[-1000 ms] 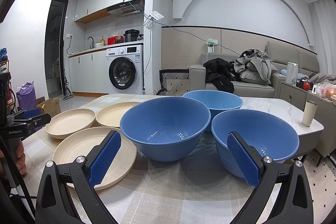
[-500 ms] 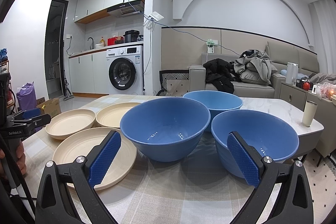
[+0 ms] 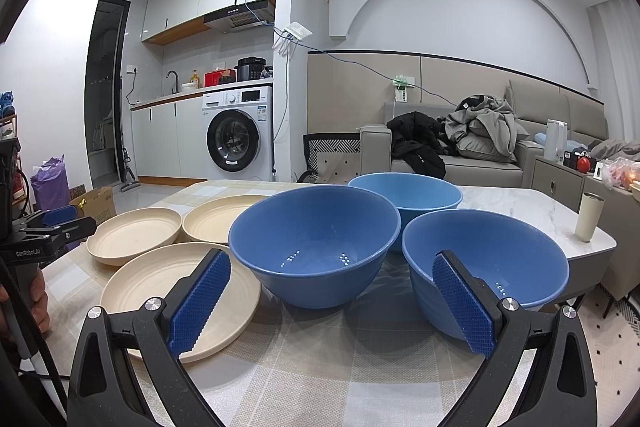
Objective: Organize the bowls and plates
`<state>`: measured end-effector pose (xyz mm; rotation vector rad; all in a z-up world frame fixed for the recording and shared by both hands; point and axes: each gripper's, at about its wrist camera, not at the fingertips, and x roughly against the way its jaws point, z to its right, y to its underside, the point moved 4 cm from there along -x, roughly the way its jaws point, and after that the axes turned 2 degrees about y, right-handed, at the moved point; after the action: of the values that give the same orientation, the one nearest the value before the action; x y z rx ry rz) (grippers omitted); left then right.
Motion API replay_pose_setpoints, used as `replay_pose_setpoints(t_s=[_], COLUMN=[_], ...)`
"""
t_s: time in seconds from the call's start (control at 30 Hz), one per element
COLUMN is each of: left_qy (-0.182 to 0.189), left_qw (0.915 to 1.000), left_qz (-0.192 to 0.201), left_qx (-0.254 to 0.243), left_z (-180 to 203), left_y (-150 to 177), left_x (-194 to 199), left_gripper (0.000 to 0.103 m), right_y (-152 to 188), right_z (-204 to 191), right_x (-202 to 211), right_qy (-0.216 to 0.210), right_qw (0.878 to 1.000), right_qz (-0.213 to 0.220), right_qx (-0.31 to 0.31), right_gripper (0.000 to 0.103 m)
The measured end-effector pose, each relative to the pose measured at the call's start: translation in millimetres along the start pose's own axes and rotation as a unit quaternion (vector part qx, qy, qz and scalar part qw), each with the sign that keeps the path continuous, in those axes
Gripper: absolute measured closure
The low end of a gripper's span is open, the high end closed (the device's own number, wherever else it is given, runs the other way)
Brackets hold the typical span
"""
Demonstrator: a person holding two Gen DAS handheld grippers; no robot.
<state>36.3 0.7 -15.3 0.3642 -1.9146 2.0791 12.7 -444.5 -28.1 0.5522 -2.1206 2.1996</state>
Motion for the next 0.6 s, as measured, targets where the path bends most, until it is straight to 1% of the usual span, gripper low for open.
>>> replay_pose_setpoints(t_s=[0.3,0.47,0.57,0.6], left_qy=[0.0,0.005,-0.001,-0.003], left_qw=[1.0,1.0,1.0,1.0], left_qz=[-0.002,-0.002,-0.006,-0.007], left_qx=[0.001,0.003,-0.004,-0.005], left_z=[-0.5,-0.2,0.0,-1.4], left_y=[0.1,-3.2,-3.7,-5.3], left_x=[-0.3,1.1,0.5,3.5], left_gripper=[0.0,0.0,0.0,0.0], right_y=[0.1,-0.8,-0.5,0.0], right_z=[-0.5,-0.2,-2.2,-5.1], right_x=[-0.6,0.4,-2.3,-3.9], right_qy=[0.0,0.008,0.016,0.013], right_qw=[1.0,1.0,1.0,1.0], right_qz=[0.0,-0.003,-0.008,-0.013], right_qx=[0.001,0.003,0.01,0.009], right_gripper=[0.0,0.0,0.0,0.0])
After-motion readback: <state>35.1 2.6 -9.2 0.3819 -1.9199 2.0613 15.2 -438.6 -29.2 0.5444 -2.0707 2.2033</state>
